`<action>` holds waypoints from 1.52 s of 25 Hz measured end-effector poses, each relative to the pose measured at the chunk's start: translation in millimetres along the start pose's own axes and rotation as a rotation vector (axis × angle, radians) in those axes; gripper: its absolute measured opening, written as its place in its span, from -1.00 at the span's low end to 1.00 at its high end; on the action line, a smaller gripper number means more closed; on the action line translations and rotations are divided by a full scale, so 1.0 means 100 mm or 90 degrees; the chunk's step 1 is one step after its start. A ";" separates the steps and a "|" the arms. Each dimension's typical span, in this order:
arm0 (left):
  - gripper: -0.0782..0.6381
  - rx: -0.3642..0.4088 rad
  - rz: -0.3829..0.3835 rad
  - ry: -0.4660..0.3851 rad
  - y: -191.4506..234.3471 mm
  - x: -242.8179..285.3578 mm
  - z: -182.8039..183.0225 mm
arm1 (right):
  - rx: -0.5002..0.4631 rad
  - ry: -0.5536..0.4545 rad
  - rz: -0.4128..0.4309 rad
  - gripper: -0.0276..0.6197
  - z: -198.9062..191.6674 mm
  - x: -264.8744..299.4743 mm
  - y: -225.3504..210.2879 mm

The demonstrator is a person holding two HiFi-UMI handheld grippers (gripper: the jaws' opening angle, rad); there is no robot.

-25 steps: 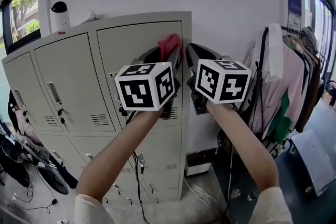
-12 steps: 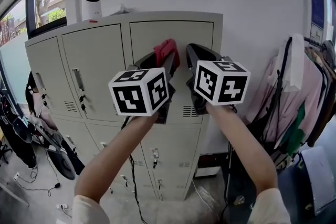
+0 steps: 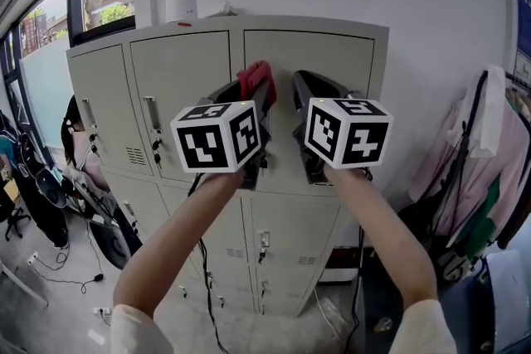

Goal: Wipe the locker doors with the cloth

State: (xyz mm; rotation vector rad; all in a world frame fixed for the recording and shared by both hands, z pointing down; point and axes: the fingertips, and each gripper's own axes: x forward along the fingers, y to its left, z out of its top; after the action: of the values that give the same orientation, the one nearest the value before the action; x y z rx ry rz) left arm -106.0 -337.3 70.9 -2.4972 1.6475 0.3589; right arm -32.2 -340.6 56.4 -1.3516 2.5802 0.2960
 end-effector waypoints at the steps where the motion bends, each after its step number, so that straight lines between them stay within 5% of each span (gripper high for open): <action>1: -0.44 0.004 0.007 0.001 0.05 0.00 0.01 | 0.002 0.001 0.004 -0.91 -0.02 0.03 0.03; 19: -0.44 0.018 0.061 0.034 0.46 0.21 -0.14 | -0.012 0.031 0.047 -0.91 -0.24 0.23 0.18; 38: -0.44 0.059 0.007 0.001 -0.05 0.46 -0.07 | -0.010 0.032 0.025 -0.91 -0.30 0.17 -0.14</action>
State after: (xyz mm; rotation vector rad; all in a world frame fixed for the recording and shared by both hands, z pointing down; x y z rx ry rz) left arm -83.7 -378.0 65.3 -2.4228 1.6402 0.2741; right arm -33.4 -370.0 78.7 -1.3304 2.6538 0.2925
